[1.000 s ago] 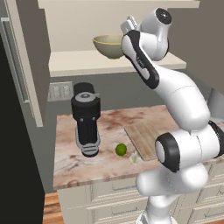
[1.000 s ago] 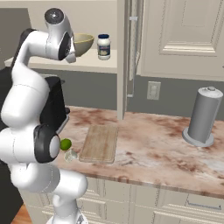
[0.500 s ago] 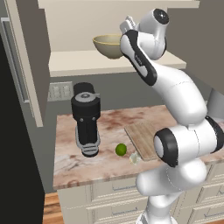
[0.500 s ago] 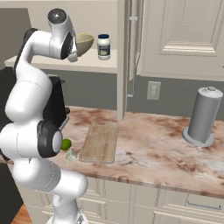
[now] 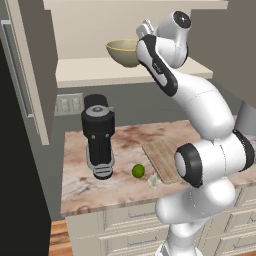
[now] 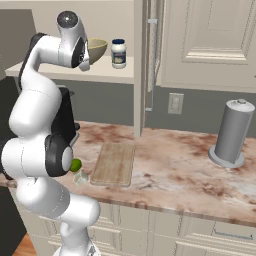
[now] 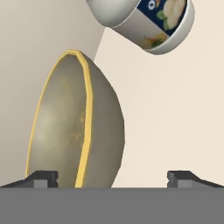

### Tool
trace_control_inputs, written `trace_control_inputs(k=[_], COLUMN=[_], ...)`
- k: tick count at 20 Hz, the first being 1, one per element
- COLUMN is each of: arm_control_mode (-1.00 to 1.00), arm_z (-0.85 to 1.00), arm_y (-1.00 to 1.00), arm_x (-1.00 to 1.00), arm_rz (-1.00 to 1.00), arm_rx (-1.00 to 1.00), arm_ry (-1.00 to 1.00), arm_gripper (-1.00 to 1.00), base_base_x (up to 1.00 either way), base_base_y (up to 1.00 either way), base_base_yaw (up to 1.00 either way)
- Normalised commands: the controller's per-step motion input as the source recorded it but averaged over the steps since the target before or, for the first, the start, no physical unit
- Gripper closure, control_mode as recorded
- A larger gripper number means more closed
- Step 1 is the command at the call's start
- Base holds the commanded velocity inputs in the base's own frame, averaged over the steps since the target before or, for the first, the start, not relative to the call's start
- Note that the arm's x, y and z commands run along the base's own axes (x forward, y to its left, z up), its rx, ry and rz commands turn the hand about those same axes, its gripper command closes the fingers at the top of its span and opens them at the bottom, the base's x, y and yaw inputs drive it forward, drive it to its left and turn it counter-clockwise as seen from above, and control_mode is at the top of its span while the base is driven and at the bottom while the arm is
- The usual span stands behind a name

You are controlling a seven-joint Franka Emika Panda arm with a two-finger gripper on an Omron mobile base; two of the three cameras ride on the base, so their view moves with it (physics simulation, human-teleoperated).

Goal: Open the cabinet. Place the bowl and condiment on the counter. Then place the lime and garlic on the cutting board.

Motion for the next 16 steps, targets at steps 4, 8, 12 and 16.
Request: trace_control_inputs(k=[4,8,12,16], arm_control_mode=[-1.00,-1.00,-1.00,-1.00], arm_z=[-0.07,-0.05,-0.03,-0.01], arm_y=[0.00,0.00,0.00,0.00], arm_x=[0.15,0.20,0.14,0.14], arm_rz=[0.00,0.00,0.00,0.00], arm_rx=[0.00,0.00,0.00,0.00], arm_ry=[0.00,0.00,0.00,0.00], arm_gripper=[-1.00,-1.00,-1.00,-1.00], base_base_x=[0.00,0.00,0.00,0.00], base_base_y=[0.00,0.00,0.00,0.00], base_base_yaw=[0.00,0.00,0.00,0.00])
